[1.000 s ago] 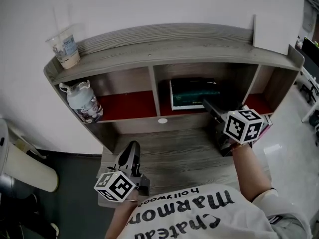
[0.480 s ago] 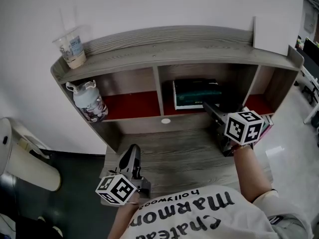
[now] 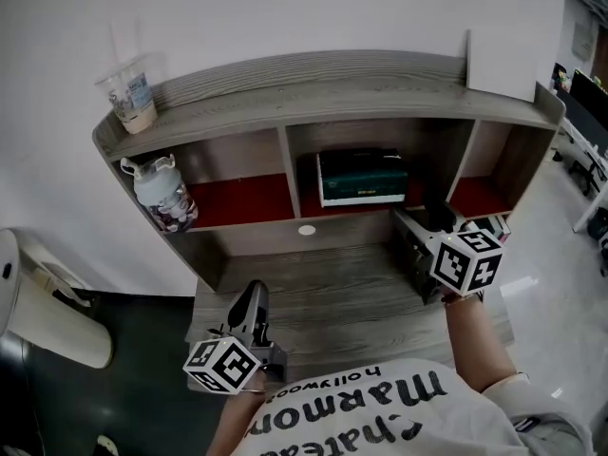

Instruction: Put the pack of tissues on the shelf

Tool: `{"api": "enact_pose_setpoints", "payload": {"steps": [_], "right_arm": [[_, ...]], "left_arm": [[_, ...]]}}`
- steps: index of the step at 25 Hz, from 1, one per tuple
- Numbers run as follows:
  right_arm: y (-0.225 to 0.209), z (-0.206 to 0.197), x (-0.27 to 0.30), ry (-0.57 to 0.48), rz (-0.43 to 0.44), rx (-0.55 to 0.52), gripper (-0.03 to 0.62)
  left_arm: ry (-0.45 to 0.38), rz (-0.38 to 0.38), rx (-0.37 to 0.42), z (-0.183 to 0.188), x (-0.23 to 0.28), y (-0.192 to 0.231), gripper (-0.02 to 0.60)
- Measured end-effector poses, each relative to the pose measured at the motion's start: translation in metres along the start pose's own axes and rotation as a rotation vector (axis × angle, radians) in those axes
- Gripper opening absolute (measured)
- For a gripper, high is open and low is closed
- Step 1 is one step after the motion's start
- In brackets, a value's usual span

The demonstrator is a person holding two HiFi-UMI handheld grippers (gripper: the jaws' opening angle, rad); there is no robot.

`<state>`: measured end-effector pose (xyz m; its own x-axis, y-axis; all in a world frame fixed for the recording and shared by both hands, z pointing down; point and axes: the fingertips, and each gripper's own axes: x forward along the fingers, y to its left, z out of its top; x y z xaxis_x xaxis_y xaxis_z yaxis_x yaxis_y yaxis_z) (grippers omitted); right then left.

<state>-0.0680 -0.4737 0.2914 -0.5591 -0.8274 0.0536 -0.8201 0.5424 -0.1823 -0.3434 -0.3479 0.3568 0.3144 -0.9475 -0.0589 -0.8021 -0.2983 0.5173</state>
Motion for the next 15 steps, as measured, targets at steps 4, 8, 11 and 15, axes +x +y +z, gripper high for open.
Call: {"api": "enact_pose_setpoints", "payload": {"steps": [4, 8, 11, 15], "right_arm": [[0.003, -0.013, -0.013, 0.029, 0.006, 0.01, 0.341], [0.004, -0.027, -0.028, 0.046, 0.019, 0.039, 0.327], [0.007, -0.037, -0.041, 0.065, 0.043, 0.054, 0.302], [0.01, -0.054, -0.063, 0.102, 0.071, 0.104, 0.288]], "left_arm": [[0.009, -0.009, 0.022, -0.006, -0.001, -0.013, 0.026], [0.028, -0.032, 0.038, -0.018, -0.003, -0.032, 0.026], [0.028, -0.036, 0.04, -0.025, -0.005, -0.044, 0.026], [0.038, -0.048, 0.059, -0.035, -0.01, -0.069, 0.026]]}}
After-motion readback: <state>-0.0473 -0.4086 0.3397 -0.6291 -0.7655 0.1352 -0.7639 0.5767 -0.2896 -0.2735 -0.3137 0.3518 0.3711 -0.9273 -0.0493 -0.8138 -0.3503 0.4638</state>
